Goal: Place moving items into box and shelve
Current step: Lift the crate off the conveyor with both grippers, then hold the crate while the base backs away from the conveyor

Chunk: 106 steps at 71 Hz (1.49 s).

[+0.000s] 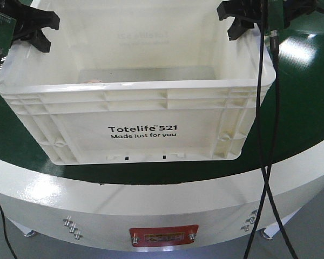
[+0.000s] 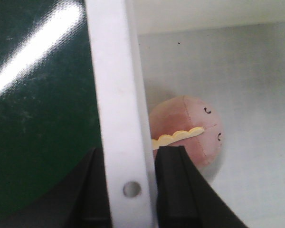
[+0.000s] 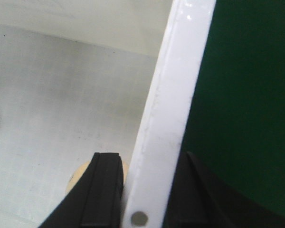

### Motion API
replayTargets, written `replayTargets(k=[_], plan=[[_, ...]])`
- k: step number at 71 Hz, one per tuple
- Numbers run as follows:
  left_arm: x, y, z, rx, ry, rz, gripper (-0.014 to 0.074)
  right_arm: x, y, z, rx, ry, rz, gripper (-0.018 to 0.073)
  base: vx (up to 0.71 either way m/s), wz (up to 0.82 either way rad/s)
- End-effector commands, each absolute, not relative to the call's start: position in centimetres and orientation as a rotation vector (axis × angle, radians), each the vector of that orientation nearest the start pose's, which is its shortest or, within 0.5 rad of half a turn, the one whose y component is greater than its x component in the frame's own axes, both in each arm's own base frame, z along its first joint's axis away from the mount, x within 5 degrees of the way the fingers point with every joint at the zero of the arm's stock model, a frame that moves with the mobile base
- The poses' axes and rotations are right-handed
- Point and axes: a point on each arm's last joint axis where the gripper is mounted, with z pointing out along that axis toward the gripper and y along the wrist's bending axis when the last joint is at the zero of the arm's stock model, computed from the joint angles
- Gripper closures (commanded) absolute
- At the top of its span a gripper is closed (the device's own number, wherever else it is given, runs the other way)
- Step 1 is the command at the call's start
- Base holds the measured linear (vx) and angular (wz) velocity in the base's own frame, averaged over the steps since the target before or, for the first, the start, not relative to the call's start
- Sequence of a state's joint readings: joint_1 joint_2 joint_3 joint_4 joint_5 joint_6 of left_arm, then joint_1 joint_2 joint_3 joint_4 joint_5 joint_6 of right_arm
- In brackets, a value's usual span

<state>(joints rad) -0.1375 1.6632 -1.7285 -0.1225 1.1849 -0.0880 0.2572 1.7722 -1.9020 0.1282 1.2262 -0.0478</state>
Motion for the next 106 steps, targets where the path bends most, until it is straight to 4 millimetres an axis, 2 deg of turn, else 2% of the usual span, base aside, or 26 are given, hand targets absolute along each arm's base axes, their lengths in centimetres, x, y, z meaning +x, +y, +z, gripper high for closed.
replayTargets(k=[1,37,58,106], plan=[[33.4,-7.0,43.0,0.075,2.384,-0.396,0.0617,34.4,11.8,44.1,-0.408,2.335,0.406,0.0571,0.0,0.0],[32.1,-7.1,43.7,0.085,2.407,-0.432,0.0617,32.9,11.6,45.0,-0.424,2.36,0.429,0.0571,0.0,0.0],[32.1,-7.5,43.8,0.083,2.403,-0.49,0.0617,32.8,11.8,45.0,-0.424,2.358,0.471,0.0571,0.0,0.0],[32.3,-7.5,43.9,0.078,2.373,-0.49,0.0616,32.7,11.9,45.1,-0.422,2.355,0.493,0.0571,0.0,0.0]])
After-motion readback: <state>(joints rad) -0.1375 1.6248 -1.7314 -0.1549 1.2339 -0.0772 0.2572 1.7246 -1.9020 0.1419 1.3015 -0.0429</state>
